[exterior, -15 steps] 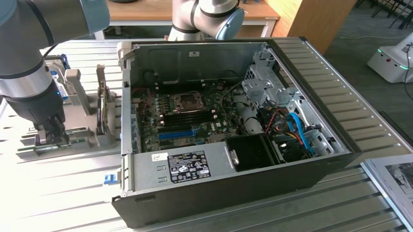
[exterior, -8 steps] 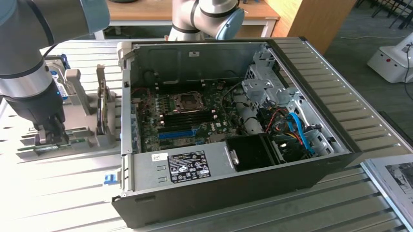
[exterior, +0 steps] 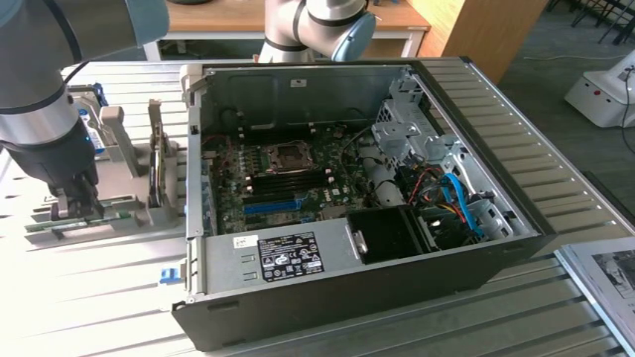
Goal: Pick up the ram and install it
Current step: 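Pick up the ram and move it above insertion slot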
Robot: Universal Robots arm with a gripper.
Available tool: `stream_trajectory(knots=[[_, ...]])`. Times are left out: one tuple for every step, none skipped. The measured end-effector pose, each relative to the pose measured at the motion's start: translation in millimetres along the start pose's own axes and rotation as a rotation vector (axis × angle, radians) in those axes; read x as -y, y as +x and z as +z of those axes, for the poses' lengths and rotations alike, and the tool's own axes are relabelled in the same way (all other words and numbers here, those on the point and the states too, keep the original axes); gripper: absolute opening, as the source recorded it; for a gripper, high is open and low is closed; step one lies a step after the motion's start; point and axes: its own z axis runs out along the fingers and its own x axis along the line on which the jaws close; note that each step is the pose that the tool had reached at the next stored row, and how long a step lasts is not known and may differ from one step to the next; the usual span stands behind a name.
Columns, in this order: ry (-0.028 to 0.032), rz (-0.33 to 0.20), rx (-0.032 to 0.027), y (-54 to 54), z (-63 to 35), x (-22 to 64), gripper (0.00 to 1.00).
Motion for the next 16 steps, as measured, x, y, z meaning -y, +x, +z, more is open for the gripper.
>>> stream_trajectory(knots=[[-0.0011,0.000,0.0001,0.0,-1.2,0.2,0.11],[-0.0025,0.000,0.0001,0.0,-2.6,0.4,0.11],[-0.0040,0.000,0.0002,0.0,-4.0,0.6,0.11],[-0.0056,0.000,0.0003,-0.1,-5.6,0.8,0.11],[-0.0072,0.000,0.0002,-0.1,-7.2,1.0,0.11],[-0.0088,0.000,0.0003,-0.1,-8.9,1.3,0.11],[-0.0102,0.000,0.0004,-0.1,-10.5,1.5,0.11],[-0.0119,0.000,0.0005,-0.1,-12.4,1.8,0.11],[-0.0137,0.000,0.0005,-0.1,-14.1,2.1,0.11],[-0.0156,0.000,0.0005,-0.1,-15.9,2.4,0.11],[-0.0175,0.000,0.0007,-0.1,-17.6,2.7,0.11],[-0.0196,0.000,0.0007,-0.1,-19.4,3.1,0.11],[-0.0221,0.000,0.0008,-0.1,-21.3,3.4,0.11],[-0.0249,0.000,0.0008,-0.2,-23.4,3.9,0.11],[-0.0277,0.000,0.0010,-0.1,-25.4,4.3,0.11],[-0.0303,0.001,0.0010,-0.1,-27.4,4.6,0.11]])
